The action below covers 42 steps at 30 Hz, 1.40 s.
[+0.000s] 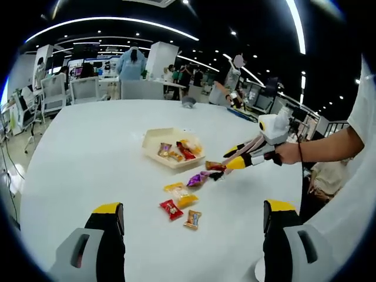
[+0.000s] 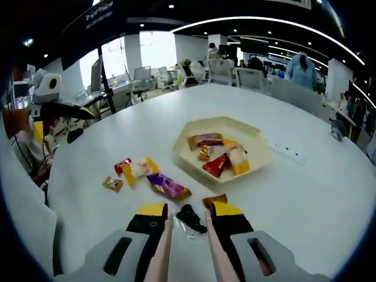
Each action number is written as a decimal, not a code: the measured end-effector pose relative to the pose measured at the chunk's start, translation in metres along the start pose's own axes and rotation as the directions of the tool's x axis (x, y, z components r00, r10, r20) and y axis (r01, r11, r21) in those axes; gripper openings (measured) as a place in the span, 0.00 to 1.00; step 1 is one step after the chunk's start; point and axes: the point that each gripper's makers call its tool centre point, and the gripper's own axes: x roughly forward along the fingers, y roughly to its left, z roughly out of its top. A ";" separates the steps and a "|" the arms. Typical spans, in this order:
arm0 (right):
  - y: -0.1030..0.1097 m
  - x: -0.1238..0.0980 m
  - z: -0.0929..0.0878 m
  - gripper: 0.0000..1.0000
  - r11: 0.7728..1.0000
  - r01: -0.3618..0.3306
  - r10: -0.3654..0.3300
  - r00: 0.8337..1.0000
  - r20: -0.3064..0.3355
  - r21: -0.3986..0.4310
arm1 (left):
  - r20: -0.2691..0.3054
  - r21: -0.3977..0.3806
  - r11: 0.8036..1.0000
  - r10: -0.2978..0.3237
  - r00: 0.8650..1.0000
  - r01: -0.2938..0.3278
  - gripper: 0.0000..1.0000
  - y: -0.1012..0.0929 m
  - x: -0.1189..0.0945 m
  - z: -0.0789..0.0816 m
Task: Place the target food into the container with the food tongs after gripping and lifting it, then release it inside without dropping or visibly crushing the food.
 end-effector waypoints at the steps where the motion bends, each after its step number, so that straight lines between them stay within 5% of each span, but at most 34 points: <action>1: 0.000 0.001 -0.001 0.28 1.000 -0.002 0.002 1.000 -0.001 0.001 | 0.000 -0.002 1.000 0.001 1.000 -0.001 0.99 0.000 0.000 0.000; 9: -0.001 0.011 -0.011 0.28 1.000 -0.023 0.024 1.000 -0.015 0.013 | -0.015 -0.008 1.000 0.016 1.000 -0.017 0.99 0.004 0.001 -0.003; 18: 0.000 0.016 -0.023 0.28 0.994 -0.027 0.022 0.999 -0.044 -0.107 | -0.017 -0.009 0.999 0.031 0.999 -0.031 0.98 0.005 0.002 -0.004; 26: 0.016 0.007 -0.023 0.27 0.996 -0.066 0.062 0.996 -0.071 -0.061 | -0.010 -0.011 1.000 0.016 1.000 -0.016 0.98 0.002 0.006 -0.003; 35: 0.014 0.017 -0.018 0.28 0.987 -0.068 0.060 0.997 -0.057 -0.143 | -0.015 -0.006 1.000 0.018 1.000 -0.019 0.98 0.004 0.001 -0.005; 42: 0.017 0.024 -0.015 0.26 0.955 -0.131 0.120 0.991 -0.057 -0.265 | -0.012 -0.014 0.999 0.034 0.999 -0.034 0.98 0.010 -0.001 -0.005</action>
